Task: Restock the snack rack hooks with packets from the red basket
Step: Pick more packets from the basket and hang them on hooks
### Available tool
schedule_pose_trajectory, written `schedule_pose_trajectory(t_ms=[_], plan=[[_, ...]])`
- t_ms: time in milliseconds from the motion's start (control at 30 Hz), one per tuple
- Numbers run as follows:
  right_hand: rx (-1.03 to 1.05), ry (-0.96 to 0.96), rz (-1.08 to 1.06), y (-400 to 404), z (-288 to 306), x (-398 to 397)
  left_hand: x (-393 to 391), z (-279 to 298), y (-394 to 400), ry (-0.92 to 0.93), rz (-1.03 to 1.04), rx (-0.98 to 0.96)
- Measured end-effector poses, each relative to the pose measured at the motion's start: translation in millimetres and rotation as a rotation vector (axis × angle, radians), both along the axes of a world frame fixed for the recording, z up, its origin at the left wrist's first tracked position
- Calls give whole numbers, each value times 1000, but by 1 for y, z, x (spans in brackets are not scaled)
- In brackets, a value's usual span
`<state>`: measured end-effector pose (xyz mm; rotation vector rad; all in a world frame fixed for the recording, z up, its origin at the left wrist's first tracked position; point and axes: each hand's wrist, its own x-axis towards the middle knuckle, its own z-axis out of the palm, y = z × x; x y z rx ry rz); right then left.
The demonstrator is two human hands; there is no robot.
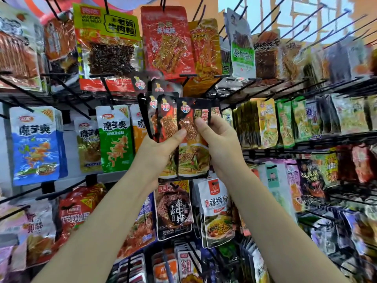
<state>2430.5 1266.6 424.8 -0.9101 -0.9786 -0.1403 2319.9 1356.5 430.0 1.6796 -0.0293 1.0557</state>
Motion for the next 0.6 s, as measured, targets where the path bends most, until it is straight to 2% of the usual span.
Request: schedule_pose_trajectory(t_ms=[100, 233, 367, 600], plan=[[16, 63, -18, -12, 7, 19, 10, 3, 2, 73, -19, -101], [-28, 143, -178, -16, 24, 45, 24, 4, 7, 83, 2, -219], [-50, 131, -279, -12, 44, 61, 31, 3, 4, 21, 29, -155], [-96, 164, -275, -1, 54, 83, 32, 1, 3, -27, -36, -113]])
